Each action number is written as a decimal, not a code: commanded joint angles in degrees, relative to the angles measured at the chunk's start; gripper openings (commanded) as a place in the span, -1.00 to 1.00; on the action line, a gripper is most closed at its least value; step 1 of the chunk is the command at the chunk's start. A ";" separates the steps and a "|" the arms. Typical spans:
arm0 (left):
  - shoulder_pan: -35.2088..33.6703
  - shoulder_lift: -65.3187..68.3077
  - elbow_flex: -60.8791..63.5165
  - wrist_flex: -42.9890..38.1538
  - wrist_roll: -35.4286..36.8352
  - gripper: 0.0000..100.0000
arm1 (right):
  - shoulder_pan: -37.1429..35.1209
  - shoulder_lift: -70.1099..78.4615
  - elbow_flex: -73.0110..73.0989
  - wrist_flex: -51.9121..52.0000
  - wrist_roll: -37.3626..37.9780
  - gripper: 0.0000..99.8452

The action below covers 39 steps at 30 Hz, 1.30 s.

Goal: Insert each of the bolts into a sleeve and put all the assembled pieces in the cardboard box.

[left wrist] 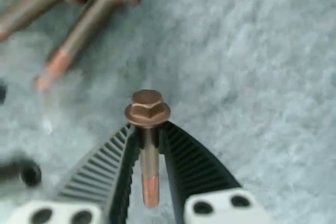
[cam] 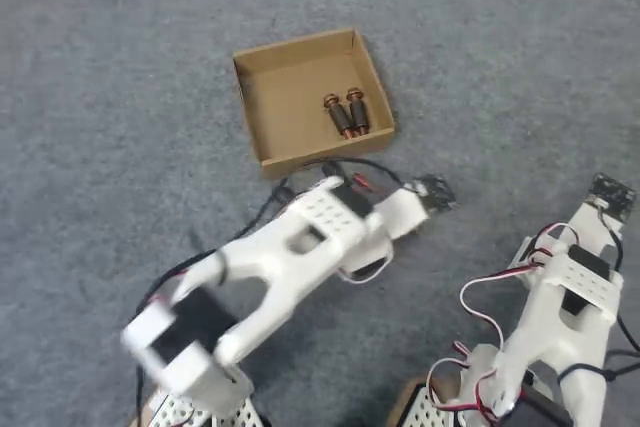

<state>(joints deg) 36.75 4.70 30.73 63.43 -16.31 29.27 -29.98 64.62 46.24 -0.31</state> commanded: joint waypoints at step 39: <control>-38.59 -3.60 4.70 -12.04 41.93 -0.84 | -1.89 -2.77 -0.88 -0.13 1.49 -0.97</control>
<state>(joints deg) -1.76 1.36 38.73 50.86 24.92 28.13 -29.98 64.62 46.24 -0.31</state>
